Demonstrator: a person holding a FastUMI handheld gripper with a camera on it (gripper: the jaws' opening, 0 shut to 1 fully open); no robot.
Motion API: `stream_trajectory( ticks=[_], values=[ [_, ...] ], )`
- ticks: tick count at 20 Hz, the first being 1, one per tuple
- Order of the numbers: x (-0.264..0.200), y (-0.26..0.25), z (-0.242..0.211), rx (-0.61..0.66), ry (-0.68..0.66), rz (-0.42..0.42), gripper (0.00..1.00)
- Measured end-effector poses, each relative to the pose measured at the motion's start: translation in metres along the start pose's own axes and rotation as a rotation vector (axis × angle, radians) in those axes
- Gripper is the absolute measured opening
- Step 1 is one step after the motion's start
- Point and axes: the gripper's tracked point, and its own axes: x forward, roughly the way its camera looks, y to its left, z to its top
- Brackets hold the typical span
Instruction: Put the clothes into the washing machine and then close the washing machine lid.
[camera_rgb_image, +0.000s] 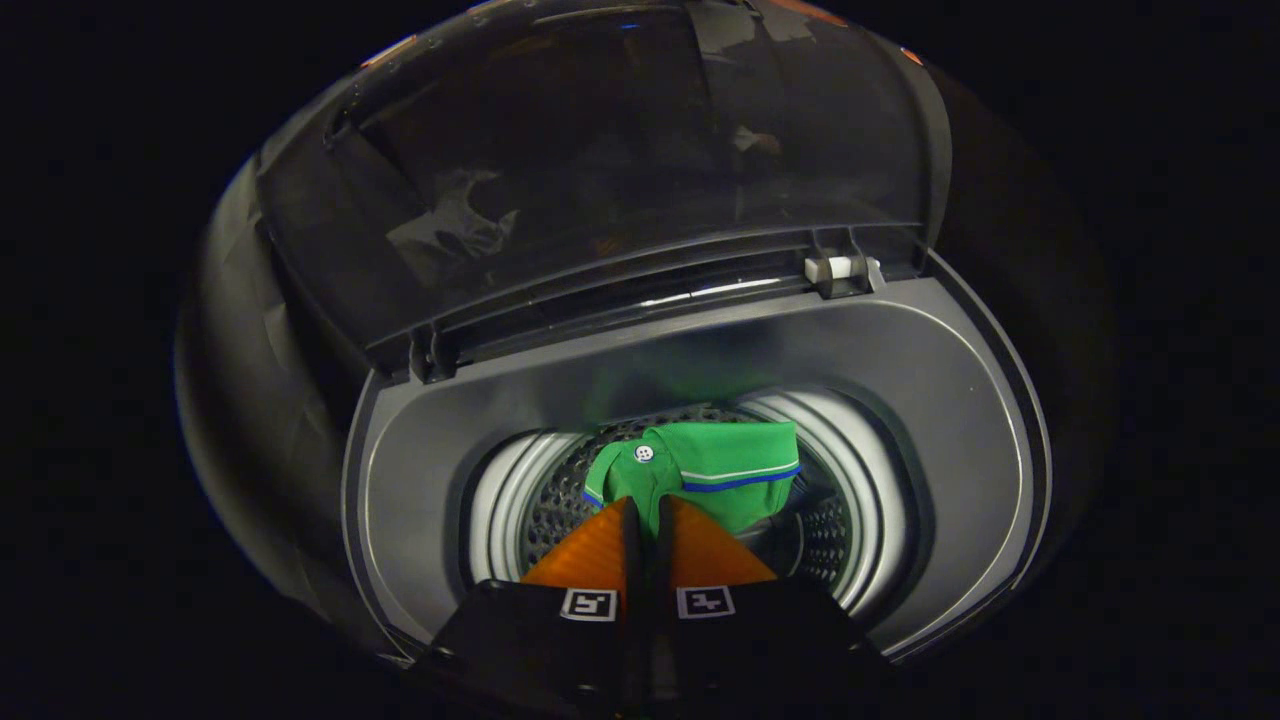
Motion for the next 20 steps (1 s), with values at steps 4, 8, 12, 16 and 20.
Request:
stream_trajectory(
  ticks=[4,8,12,16,20],
  values=[
    [0.007,-0.004,-0.003,0.008,0.020,-0.011,0.08],
    [0.010,-0.006,-0.004,-0.007,0.032,-0.024,0.08],
    [0.015,-0.011,-0.012,-0.012,0.059,-0.048,0.14],
    [0.013,-0.014,-0.015,-0.004,0.061,-0.043,0.41],
    [0.008,-0.016,-0.018,-0.033,0.053,-0.048,0.84]
  ],
)
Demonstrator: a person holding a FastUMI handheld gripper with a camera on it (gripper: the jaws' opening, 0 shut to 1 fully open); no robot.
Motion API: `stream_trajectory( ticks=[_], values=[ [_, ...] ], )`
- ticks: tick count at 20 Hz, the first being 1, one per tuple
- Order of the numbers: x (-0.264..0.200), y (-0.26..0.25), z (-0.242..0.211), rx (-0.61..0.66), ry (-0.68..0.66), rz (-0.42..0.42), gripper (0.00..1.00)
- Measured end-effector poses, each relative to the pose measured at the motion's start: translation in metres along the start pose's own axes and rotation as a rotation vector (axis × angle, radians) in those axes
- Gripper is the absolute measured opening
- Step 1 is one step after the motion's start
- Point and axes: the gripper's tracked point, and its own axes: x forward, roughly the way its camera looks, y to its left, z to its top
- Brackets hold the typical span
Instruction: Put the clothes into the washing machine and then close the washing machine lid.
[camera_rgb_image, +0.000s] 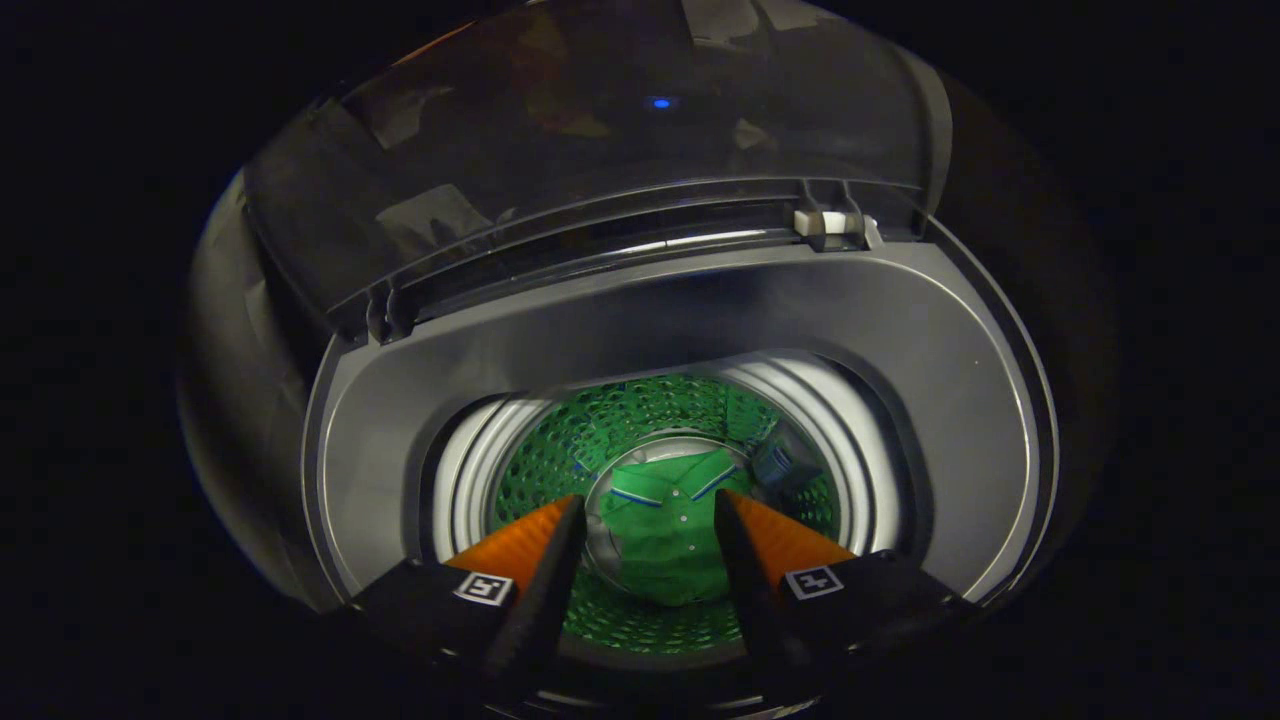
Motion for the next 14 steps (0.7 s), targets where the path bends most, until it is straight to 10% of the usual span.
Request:
stream_trajectory(
  ticks=[2,14],
  values=[
    [-0.010,-0.001,0.000,-0.006,-0.016,-0.006,1.00],
    [-0.110,0.001,0.040,-0.053,-0.210,0.032,0.99]
  ],
)
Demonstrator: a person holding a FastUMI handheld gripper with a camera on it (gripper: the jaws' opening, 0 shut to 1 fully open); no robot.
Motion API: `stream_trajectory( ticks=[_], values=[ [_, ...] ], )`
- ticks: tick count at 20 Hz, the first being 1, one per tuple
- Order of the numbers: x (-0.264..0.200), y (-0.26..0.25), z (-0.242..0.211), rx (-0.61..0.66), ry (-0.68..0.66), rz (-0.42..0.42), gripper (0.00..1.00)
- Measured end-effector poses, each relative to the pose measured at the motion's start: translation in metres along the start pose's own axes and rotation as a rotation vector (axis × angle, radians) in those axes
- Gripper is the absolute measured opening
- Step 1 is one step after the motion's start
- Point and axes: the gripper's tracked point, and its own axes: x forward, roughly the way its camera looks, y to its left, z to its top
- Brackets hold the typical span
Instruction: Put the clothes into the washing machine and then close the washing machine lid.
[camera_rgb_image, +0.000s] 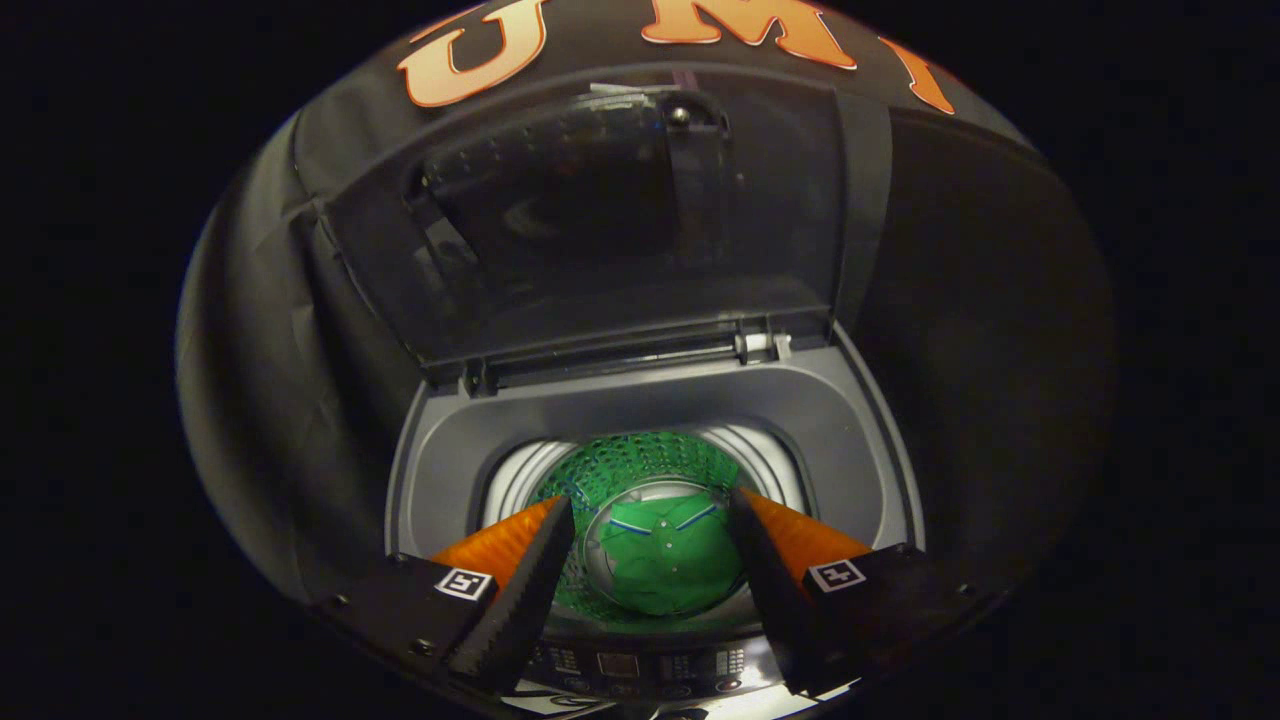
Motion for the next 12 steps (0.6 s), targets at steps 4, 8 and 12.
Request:
stream_trajectory(
  ticks=[4,8,12],
  values=[
    [-0.036,-0.003,0.027,-0.031,-0.046,0.000,0.99],
    [-0.071,-0.001,0.080,-0.058,-0.126,-0.002,0.99],
    [-0.098,0.008,0.145,-0.093,-0.214,0.004,0.99]
  ],
)
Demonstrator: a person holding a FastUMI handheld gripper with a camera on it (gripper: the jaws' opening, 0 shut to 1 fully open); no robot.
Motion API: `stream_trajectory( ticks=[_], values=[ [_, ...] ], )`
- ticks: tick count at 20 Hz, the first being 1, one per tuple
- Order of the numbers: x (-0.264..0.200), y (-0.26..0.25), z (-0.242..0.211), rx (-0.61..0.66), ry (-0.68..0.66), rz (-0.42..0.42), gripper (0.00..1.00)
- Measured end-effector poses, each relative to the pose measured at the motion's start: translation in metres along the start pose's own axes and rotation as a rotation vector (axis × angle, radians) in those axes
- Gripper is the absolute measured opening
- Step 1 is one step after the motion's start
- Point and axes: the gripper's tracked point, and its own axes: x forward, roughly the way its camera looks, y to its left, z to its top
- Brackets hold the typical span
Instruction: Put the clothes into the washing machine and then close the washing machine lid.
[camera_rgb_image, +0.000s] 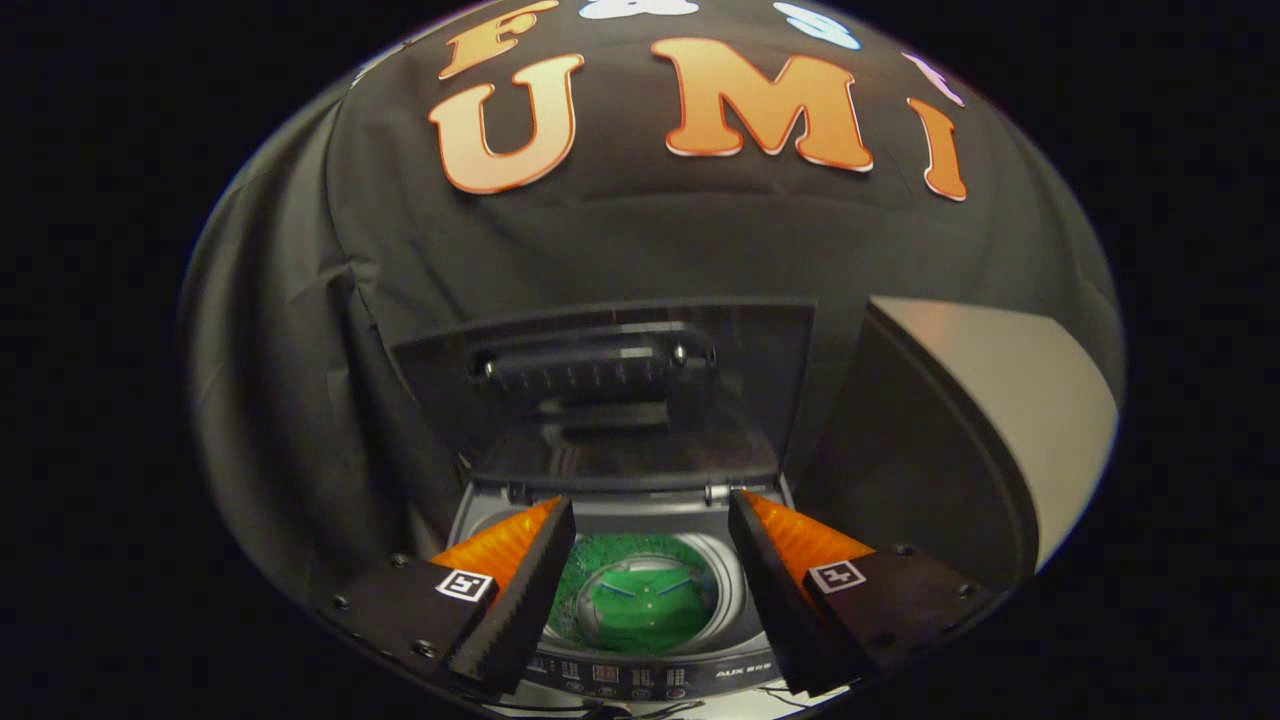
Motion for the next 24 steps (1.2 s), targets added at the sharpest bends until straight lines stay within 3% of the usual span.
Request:
stream_trajectory(
  ticks=[7,12,17,24],
  values=[
    [0.015,0.020,0.090,-0.042,-0.096,0.030,0.99],
    [0.052,0.023,0.136,-0.086,-0.136,0.013,0.99],
    [0.091,0.021,0.134,-0.097,-0.099,0.000,0.99],
    [0.111,0.020,0.114,-0.006,-0.060,0.002,1.00]
  ],
)
